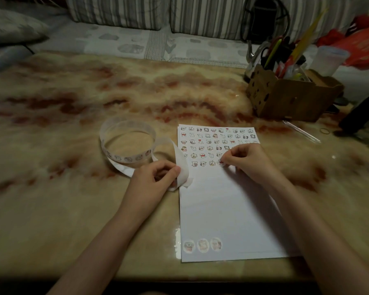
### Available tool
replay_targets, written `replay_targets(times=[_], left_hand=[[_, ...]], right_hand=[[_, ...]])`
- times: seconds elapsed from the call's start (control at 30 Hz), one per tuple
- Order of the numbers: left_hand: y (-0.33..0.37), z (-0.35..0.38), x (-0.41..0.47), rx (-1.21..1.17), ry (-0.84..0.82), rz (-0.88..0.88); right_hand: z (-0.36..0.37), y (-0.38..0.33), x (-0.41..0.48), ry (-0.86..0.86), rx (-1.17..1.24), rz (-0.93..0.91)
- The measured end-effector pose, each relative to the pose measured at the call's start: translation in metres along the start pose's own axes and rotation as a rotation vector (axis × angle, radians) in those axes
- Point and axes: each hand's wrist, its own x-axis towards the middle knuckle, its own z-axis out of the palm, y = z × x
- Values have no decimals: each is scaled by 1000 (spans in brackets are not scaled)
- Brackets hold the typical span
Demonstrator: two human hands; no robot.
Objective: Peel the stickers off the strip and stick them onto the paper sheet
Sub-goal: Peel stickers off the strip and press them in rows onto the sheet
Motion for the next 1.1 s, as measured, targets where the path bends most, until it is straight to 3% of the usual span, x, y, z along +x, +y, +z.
replay_targets(times=[1.1], left_hand=[[-5,2,0,105,-4,22]], right_hand=[[13,12,-2,178,-213,-114]])
